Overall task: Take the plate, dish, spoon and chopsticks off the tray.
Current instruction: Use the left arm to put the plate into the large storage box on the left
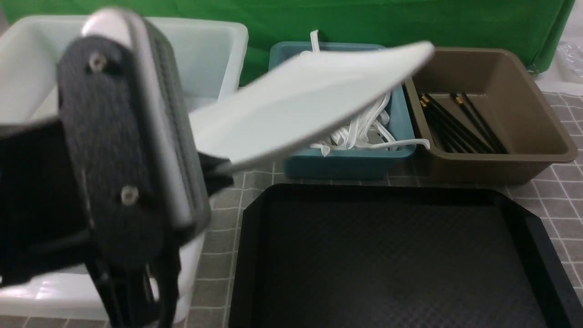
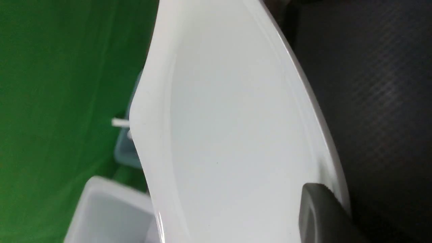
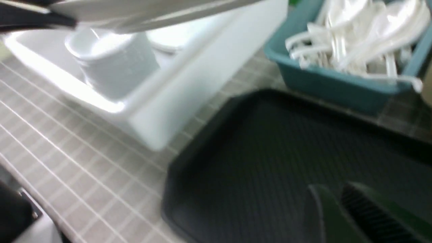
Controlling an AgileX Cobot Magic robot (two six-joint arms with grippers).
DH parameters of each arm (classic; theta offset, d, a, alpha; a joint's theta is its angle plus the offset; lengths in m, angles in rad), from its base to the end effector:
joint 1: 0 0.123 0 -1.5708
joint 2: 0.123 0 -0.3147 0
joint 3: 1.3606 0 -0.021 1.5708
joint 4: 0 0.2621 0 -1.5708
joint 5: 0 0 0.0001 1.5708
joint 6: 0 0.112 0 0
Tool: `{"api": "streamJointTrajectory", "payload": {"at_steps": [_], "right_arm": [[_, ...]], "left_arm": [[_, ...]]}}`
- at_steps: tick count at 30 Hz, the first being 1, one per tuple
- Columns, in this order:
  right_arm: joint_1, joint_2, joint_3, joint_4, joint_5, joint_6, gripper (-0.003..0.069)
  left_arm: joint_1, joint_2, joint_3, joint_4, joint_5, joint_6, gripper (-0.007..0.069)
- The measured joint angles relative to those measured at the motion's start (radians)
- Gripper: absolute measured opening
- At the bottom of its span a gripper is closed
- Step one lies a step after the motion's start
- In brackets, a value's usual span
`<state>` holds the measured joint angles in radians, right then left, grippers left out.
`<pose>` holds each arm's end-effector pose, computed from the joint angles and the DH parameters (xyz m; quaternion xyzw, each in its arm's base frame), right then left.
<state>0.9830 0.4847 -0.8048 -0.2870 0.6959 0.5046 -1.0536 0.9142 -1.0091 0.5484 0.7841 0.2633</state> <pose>0.0614 0.0554 0.3965 -0.2201 0.7628 0.2984 0.5298 0.1269 -0.1396 0.4100 0.5850 0.6245 0.0660 0.5132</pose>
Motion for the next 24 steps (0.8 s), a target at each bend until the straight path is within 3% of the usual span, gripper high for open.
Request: {"api": "streamJointTrajectory", "payload": {"at_steps": [5, 7, 13, 24], "right_arm": [[0.0, 0.071, -0.034, 0.007, -0.058, -0.034, 0.0028], [0.0, 0.119, -0.061, 0.039, -0.067, -0.084, 0.0027], [0.0, 0.178, -0.074, 0.157, -0.062, -0.216, 0.003], [0.0, 0.181, -0.075, 0.215, 0.025, -0.27, 0.0036]], "left_arm": [[0.208, 0.072, -0.022, 0.01, -0.031, 0.041, 0.0029], [0.369, 0.139, -0.023, -0.038, -0.081, 0.13, 0.0029], [0.64, 0.341, -0.035, -0.097, -0.131, 0.263, 0.0029], [0.808, 0.569, -0.127, -0.097, -0.178, 0.31, 0.0029]]}}
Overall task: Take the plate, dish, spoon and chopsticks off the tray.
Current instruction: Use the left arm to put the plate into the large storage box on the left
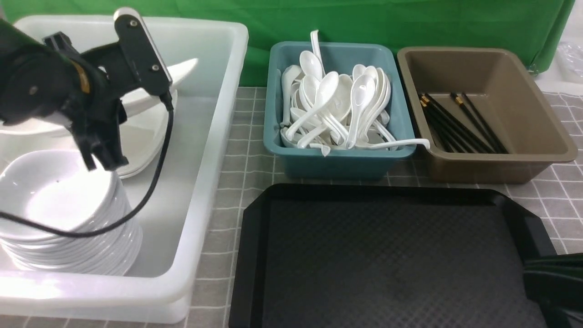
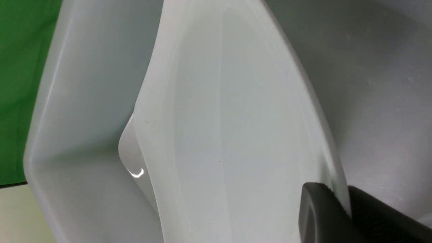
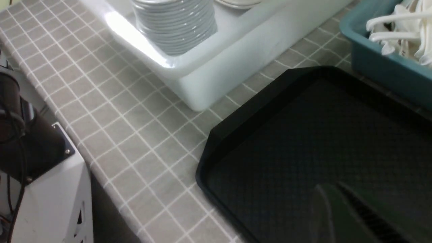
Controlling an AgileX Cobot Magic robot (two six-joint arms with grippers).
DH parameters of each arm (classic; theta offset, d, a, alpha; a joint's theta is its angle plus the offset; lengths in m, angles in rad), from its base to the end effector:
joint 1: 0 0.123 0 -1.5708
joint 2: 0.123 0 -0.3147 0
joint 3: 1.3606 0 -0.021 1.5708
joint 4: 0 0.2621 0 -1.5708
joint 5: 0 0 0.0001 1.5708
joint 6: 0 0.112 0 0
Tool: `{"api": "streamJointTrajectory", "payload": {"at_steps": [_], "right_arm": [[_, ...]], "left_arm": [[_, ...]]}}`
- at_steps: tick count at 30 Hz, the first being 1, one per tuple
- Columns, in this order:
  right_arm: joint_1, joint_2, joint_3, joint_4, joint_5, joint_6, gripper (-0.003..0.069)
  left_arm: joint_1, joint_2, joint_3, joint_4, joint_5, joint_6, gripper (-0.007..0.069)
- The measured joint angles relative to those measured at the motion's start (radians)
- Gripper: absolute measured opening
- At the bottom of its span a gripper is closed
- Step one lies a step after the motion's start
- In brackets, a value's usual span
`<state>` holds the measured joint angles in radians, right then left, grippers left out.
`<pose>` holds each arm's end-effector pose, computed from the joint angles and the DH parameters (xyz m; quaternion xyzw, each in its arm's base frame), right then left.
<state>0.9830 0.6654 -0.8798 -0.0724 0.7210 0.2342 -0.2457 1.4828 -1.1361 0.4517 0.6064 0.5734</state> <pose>0.0734 0.1005 0.3986 -0.3157 0.7766 0.2825 0.4663 0.3403 -0.0566 0.3114 0.4822 0.7878 0.2357 0.3020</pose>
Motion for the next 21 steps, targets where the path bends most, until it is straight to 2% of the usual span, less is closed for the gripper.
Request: {"api": "streamJointTrajectory", "payload": {"at_steps": [7, 14, 21], "right_arm": [[0.0, 0.001, 0.0, 0.005, 0.004, -0.011, 0.0037], [0.0, 0.001, 0.0, 0.01, 0.004, -0.017, 0.0037], [0.0, 0.001, 0.0, 0.022, 0.034, -0.017, 0.0045]], "left_arm": [[0.056, 0.089, -0.043, 0.005, 0.001, 0.028, 0.0029], [0.058, 0.126, -0.043, 0.018, 0.006, 0.03, 0.0029], [0.077, 0.162, -0.047, 0.084, 0.0, 0.004, 0.0029]]}}
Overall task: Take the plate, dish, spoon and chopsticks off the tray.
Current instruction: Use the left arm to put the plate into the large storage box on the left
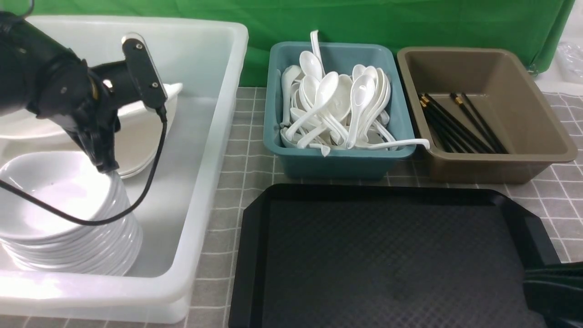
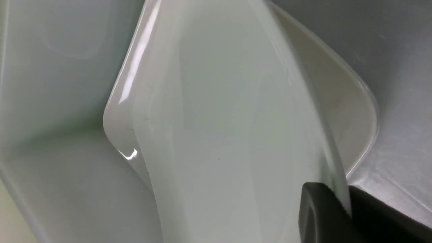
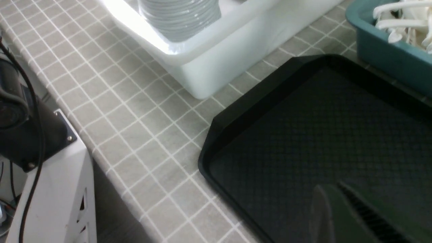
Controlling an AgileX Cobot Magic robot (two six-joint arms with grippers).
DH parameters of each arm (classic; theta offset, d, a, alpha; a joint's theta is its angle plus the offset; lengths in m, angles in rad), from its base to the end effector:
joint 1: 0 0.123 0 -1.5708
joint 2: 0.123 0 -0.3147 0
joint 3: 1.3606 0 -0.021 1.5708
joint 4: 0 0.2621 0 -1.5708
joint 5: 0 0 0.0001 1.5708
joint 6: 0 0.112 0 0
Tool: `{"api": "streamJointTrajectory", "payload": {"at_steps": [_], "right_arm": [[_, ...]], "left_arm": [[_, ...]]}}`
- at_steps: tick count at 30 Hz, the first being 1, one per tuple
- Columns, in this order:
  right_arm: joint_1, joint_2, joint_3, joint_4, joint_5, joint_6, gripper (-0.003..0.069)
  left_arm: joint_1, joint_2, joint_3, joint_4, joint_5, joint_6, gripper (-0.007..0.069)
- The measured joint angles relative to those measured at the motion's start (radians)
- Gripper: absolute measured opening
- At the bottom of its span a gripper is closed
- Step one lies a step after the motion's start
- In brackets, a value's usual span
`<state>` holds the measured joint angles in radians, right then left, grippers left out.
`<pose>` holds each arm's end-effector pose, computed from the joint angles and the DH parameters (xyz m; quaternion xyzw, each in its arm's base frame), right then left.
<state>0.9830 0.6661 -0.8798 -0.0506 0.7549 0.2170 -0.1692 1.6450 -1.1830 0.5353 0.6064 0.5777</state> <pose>0.0714 0.1002 0.3950 -0.3228 0.7840 0.2789 0.4510 0.3788 -0.0316 0.2704 0.4895 0.7993 0.2599 0.2323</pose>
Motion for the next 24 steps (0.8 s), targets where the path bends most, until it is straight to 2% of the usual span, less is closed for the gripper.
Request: {"api": "streamJointTrajectory", "payload": {"at_steps": [16, 22, 24], "right_arm": [[0.0, 0.0, 0.0, 0.019, 0.014, -0.024, 0.0055], [0.0, 0.0, 0.0, 0.024, 0.014, -0.025, 0.0055], [0.0, 0.0, 0.0, 0.025, 0.014, -0.026, 0.0058]], "left_arm": [[0.011, 0.012, -0.001, 0.026, -0.051, -0.025, 0.0047], [0.011, 0.012, -0.001, 0.03, -0.077, -0.025, 0.0148], [0.011, 0.012, -0.001, 0.025, -0.077, -0.025, 0.0241]]}}
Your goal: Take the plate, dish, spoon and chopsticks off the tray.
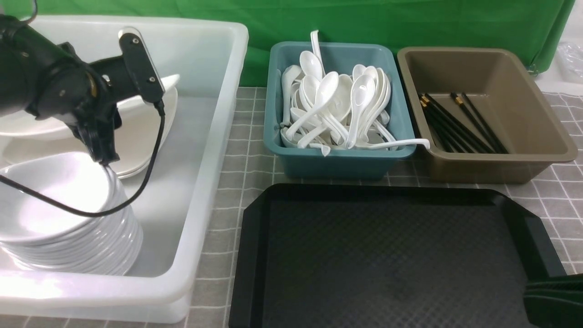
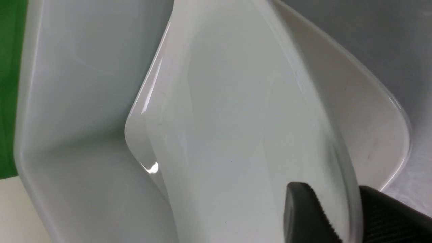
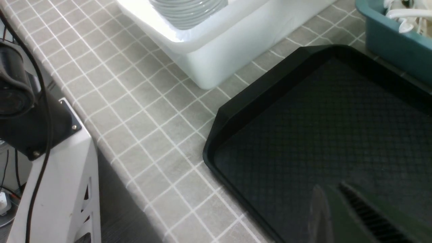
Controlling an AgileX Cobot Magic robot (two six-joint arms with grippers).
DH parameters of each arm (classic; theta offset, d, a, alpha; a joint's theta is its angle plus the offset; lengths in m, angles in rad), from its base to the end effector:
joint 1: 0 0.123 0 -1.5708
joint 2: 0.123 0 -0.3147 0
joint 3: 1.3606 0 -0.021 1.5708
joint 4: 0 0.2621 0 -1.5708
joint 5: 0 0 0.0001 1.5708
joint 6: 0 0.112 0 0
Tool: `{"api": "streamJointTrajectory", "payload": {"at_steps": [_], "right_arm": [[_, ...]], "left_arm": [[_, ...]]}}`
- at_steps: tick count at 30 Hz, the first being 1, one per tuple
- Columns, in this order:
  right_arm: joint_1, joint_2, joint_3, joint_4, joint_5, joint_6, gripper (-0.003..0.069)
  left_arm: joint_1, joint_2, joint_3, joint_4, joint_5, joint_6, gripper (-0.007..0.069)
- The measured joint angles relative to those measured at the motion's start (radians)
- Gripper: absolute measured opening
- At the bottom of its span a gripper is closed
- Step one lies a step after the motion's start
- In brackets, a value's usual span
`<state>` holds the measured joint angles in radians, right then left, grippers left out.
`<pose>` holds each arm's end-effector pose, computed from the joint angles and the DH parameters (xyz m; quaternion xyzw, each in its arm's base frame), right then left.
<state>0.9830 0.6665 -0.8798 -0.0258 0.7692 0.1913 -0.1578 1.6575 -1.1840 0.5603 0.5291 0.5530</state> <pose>0.0695 0.1007 0.3934 -0.3314 0.7848 0.2796 0.4428 0.3876 -0.0312 0.2707 0.4864 0.7900 0.2656 0.2623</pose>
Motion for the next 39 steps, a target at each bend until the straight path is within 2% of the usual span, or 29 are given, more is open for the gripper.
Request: {"api": "streamJointTrajectory", "payload": {"at_steps": [8, 12, 23, 26, 29, 30, 31, 32, 35, 39], "right_arm": [[0.0, 0.0, 0.0, 0.02, 0.0, -0.001, 0.0059], [0.0, 0.0, 0.0, 0.026, 0.0, -0.002, 0.0059], [0.0, 0.0, 0.0, 0.031, 0.0, -0.003, 0.0066], [0.0, 0.0, 0.0, 0.032, 0.0, -0.004, 0.0071], [0.0, 0.0, 0.0, 0.015, 0.016, -0.004, 0.0071], [0.0, 0.0, 0.0, 0.011, 0.018, -0.004, 0.0071], [0.0, 0.0, 0.0, -0.011, 0.024, -0.002, 0.0071], [0.0, 0.0, 0.0, -0.024, 0.026, -0.001, 0.0071], [0.0, 0.0, 0.0, -0.067, 0.03, 0.002, 0.0071], [0.0, 0.0, 0.0, -0.099, 0.03, 0.011, 0.0028]], "left_arm": [[0.0, -0.009, 0.0, -0.056, -0.002, 0.007, 0.0409], [0.0, -0.028, 0.0, -0.077, -0.002, 0.013, 0.0433], [0.0, -0.099, -0.002, -0.139, -0.012, 0.019, 0.0436], [-0.01, -0.148, -0.002, -0.193, -0.009, 0.018, 0.0401], [-0.056, -0.273, -0.002, -0.365, -0.012, 0.0, 0.0235], [-0.064, -0.292, -0.002, -0.393, -0.015, 0.0, 0.0209], [-0.089, -0.359, -0.002, -0.498, -0.023, -0.001, 0.0118], [-0.104, -0.409, -0.002, -0.56, -0.022, -0.001, 0.008], [-0.149, -0.541, 0.011, -0.743, -0.023, 0.008, 0.0019], [-0.216, -0.808, 0.165, -0.916, -0.105, 0.024, 0.0002]]}}
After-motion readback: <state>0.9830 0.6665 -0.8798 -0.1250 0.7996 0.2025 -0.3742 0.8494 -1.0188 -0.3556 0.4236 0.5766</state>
